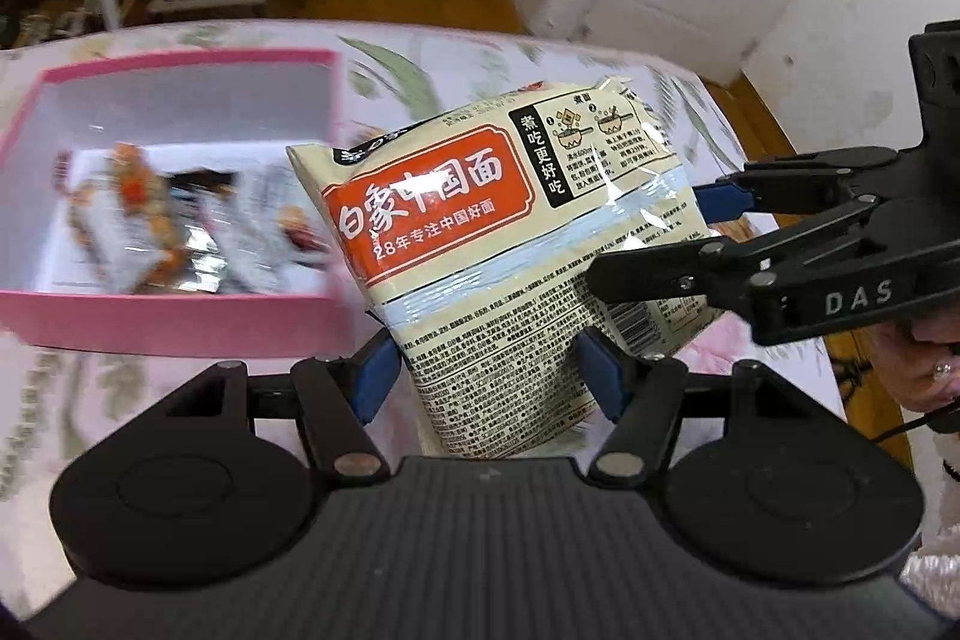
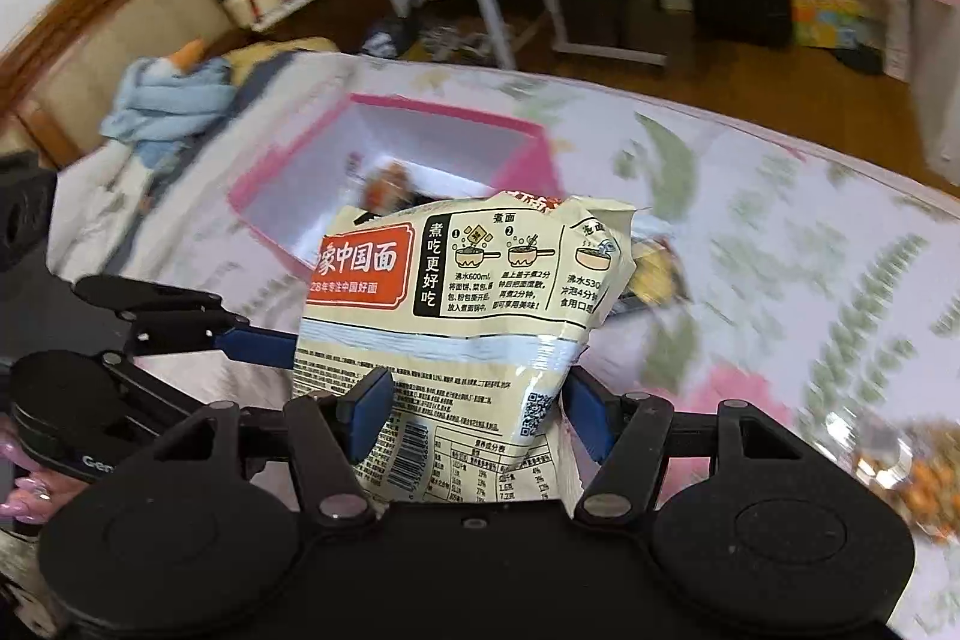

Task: Organize snacks
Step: 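Carry the noodle pack into the pink box and open both tools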

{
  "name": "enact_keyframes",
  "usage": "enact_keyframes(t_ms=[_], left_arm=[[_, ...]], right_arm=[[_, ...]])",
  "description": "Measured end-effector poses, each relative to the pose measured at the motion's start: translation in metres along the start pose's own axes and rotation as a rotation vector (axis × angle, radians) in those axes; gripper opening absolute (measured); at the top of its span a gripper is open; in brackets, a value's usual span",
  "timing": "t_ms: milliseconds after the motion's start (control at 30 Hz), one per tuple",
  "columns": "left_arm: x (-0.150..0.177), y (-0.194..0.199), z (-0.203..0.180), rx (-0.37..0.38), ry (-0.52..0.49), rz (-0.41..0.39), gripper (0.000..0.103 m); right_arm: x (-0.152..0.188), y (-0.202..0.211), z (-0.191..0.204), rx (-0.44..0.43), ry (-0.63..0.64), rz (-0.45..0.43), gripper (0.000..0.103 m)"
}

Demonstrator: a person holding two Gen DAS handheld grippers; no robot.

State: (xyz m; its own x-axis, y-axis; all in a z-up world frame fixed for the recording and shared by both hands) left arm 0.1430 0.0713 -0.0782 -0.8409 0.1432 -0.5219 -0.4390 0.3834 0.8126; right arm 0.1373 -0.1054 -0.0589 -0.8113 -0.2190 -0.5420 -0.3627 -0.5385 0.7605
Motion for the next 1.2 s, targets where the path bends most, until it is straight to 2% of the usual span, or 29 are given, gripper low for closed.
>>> enact_keyframes(t_ms=[133,200,233,500,600,733,867,1000,1200], left_arm=[[-0.011,0.017,0.041,-0.017,0.050,-0.024,0.064],[-0.017,0.021,0.059,-0.032,0.061,-0.034,0.064],[-0.021,0.022,0.068,-0.040,0.061,-0.049,0.064],[-0.061,0.007,0.130,-0.116,0.111,-0.114,0.064],[-0.069,-0.011,0.150,-0.133,0.113,-0.122,0.064],[-0.062,-0.034,0.171,-0.165,0.132,-0.114,0.064],[-0.056,-0.047,0.186,-0.178,0.211,-0.105,0.067],[-0.049,-0.041,0.177,-0.236,0.148,-0.137,0.067],[-0.038,-0.016,0.153,-0.220,0.108,-0.137,0.067]], right_arm=[[-0.026,-0.017,0.015,-0.076,-0.008,-0.017,0.064],[-0.039,-0.028,0.016,-0.102,-0.032,-0.034,0.052],[-0.046,-0.034,0.016,-0.108,-0.037,-0.041,0.050],[-0.079,-0.094,0.017,-0.178,-0.130,-0.010,0.049],[-0.086,-0.120,0.019,-0.147,-0.139,-0.002,0.049],[-0.087,-0.149,0.020,-0.119,-0.150,0.022,0.051],[-0.083,-0.167,0.027,-0.070,-0.115,0.032,0.056],[-0.077,-0.160,0.041,0.066,0.034,0.020,0.060],[-0.062,-0.115,0.043,0.074,0.054,-0.037,0.060]])
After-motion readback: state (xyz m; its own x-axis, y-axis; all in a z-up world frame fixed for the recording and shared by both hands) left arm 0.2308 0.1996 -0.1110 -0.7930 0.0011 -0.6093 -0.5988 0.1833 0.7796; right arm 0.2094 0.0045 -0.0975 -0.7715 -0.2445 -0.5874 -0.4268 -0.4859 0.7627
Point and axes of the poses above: each gripper's, at about its wrist camera, not at the fingertips, and y roughly against the way its jaws point, z to its left, x to its underside, the point moved 5 cm from there along -y, roughly the way its jaws point, and after that the axes turned 4 degrees about -x, right-handed, at the moved point
